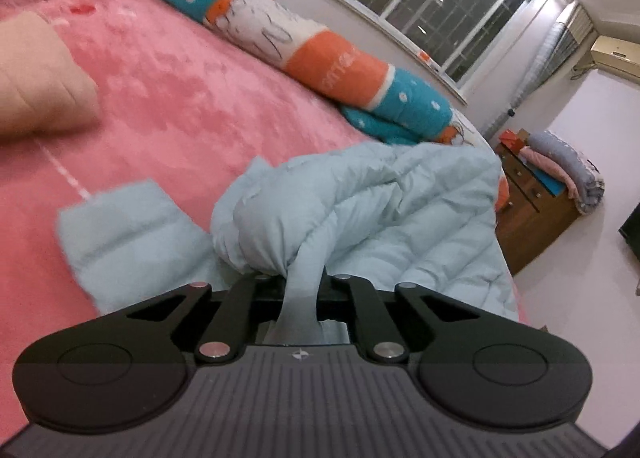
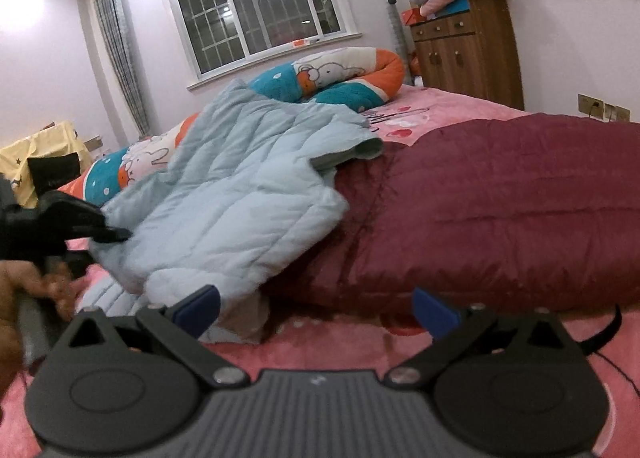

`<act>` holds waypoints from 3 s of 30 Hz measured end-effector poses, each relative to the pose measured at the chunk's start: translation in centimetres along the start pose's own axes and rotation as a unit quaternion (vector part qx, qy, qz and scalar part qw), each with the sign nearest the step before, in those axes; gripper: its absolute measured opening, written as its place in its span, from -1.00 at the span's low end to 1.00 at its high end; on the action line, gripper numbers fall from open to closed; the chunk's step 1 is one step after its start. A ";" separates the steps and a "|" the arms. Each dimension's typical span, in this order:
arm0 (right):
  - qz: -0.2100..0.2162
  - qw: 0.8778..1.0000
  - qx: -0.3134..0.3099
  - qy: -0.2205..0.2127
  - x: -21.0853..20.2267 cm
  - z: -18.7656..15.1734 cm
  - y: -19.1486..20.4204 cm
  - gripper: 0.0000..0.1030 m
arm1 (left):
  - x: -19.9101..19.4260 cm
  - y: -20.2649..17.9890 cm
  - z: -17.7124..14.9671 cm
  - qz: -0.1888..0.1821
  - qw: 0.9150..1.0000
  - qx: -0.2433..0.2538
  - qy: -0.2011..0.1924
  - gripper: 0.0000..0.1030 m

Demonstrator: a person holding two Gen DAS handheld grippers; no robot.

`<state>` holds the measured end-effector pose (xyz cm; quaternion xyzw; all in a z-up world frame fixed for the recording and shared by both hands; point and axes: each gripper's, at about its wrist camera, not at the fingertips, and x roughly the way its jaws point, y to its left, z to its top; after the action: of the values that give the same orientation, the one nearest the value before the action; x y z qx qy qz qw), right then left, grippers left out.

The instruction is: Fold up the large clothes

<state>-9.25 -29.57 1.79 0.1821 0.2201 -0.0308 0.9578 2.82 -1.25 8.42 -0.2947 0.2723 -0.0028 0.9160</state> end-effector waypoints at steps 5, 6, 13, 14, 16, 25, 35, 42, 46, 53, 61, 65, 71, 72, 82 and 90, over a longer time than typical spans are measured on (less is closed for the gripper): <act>0.001 1.000 0.004 -0.006 -0.1 0.1 -0.4 0.98 | -4.8 2.3 0.9 0.034 0.999 0.011 -0.026 -0.90; 0.001 1.000 0.005 -0.007 -0.1 0.1 -0.4 0.98 | -5.7 3.0 1.0 0.041 0.999 0.010 -0.029 -0.90; 0.013 1.000 0.004 0.001 0.0 -0.1 -0.2 0.98 | -13.6 8.1 0.4 0.095 0.994 0.023 -0.039 -0.90; 0.014 1.000 0.001 0.004 0.1 -0.2 0.0 0.98 | -14.6 8.6 0.0 0.104 0.994 0.027 -0.034 -0.89; 0.018 1.000 -0.005 0.010 0.3 -0.4 0.3 0.98 | -16.3 9.7 -0.6 0.117 0.992 0.037 -0.025 -0.88; 0.052 0.997 -0.037 0.041 1.0 -1.4 2.1 0.98 | -20.4 13.3 -1.9 0.134 0.990 0.046 0.023 -0.80; 0.080 0.994 -0.028 0.067 1.8 -1.5 3.0 0.98 | -23.1 9.7 -3.7 0.089 0.988 0.122 0.036 0.08; 0.142 0.986 -0.017 0.080 4.0 -0.7 3.1 0.93 | -22.4 7.8 -6.9 0.048 0.981 0.170 0.084 0.22; 0.169 0.981 -0.024 0.096 6.2 -0.1 3.3 0.83 | -20.9 6.7 -10.5 0.028 0.970 0.211 0.118 0.25; 0.183 0.974 -0.012 0.135 10.0 -0.2 3.4 0.79 | -17.6 7.0 -13.4 0.037 0.961 0.226 0.152 0.39; 0.199 0.967 0.023 0.155 13.1 -0.3 3.7 0.79 | -14.8 7.4 -15.2 0.019 0.962 0.221 0.162 0.86; 0.215 0.965 0.020 0.150 14.1 -0.3 4.3 0.67 | -14.2 7.2 -16.1 0.024 0.963 0.215 0.159 0.95; 0.242 0.956 0.040 0.159 14.9 -0.4 4.4 -0.25 | -12.0 7.8 -16.7 0.021 0.968 0.201 0.148 0.96; 0.246 0.955 0.042 0.159 14.8 -0.3 4.3 -0.43 | -12.0 7.5 -16.6 0.022 0.968 0.204 0.145 0.93; 0.288 0.951 0.051 0.099 8.6 2.4 4.1 -0.90 | -10.9 5.5 -16.1 0.026 0.974 0.209 0.081 -0.66; 0.315 0.947 0.068 0.006 -0.1 6.1 5.2 -0.96 | -15.1 4.6 -12.8 -0.012 0.980 0.197 -0.011 -0.81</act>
<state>-6.09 -26.91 8.70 0.3069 0.1547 0.2591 0.9026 -17.22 -1.88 4.77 -0.1118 0.2525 -0.0640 0.9590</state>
